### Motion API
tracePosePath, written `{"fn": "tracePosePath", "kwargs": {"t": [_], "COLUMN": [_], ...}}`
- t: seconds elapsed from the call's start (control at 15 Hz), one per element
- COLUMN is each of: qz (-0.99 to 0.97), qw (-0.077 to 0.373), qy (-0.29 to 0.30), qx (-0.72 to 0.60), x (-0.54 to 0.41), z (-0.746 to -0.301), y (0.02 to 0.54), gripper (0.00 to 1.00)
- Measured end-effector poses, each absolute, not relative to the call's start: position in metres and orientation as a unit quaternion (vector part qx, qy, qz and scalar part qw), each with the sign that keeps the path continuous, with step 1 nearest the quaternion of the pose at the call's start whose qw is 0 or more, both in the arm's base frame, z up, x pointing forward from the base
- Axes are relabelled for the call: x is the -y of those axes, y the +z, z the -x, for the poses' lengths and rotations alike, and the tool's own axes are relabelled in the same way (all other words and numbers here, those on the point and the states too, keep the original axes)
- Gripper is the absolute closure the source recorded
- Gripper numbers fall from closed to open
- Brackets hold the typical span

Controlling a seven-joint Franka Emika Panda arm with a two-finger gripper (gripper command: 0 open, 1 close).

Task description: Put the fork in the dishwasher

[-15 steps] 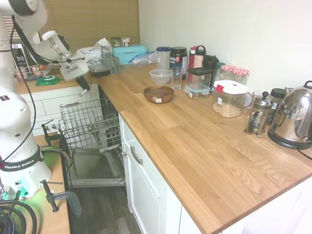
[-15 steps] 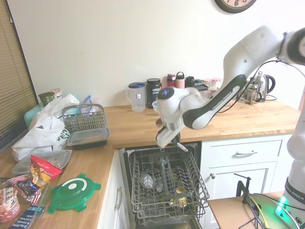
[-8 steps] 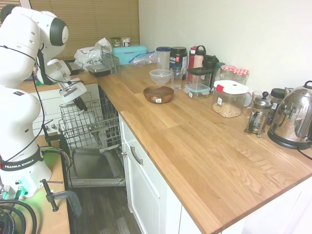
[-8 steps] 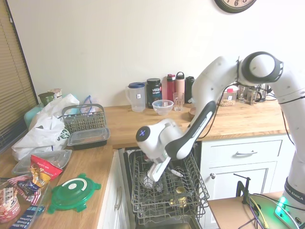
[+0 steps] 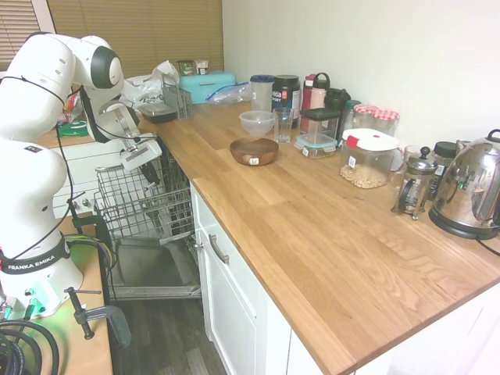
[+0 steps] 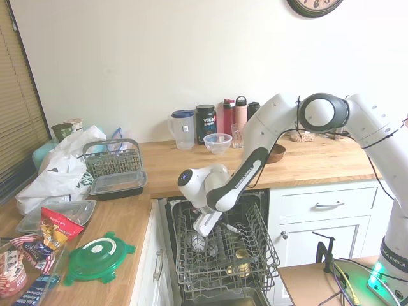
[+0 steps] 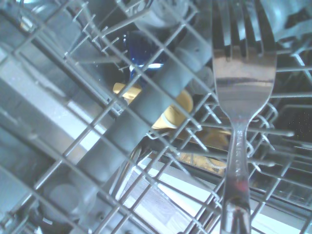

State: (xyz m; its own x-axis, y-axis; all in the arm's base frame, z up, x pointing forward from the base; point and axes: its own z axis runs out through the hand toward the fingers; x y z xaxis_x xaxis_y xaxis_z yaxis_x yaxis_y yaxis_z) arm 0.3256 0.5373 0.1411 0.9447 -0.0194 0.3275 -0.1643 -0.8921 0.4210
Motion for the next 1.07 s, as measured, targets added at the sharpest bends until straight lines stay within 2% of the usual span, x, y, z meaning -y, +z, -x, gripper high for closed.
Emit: {"fn": "tracePosePath", "kwargs": {"t": [0.8, 0.93, 1.07], "qz": [-0.957, -0.959, -0.963], "qw": [0.239, 0.228, 0.204], "qy": [0.16, 0.164, 0.174], "qx": [0.036, 0.037, 0.036], "x": [-0.547, -0.555, -0.571], "z": [-0.318, -0.318, -0.306], "y": [0.143, 0.155, 0.188], "gripper": [0.0, 0.0, 0.0]}}
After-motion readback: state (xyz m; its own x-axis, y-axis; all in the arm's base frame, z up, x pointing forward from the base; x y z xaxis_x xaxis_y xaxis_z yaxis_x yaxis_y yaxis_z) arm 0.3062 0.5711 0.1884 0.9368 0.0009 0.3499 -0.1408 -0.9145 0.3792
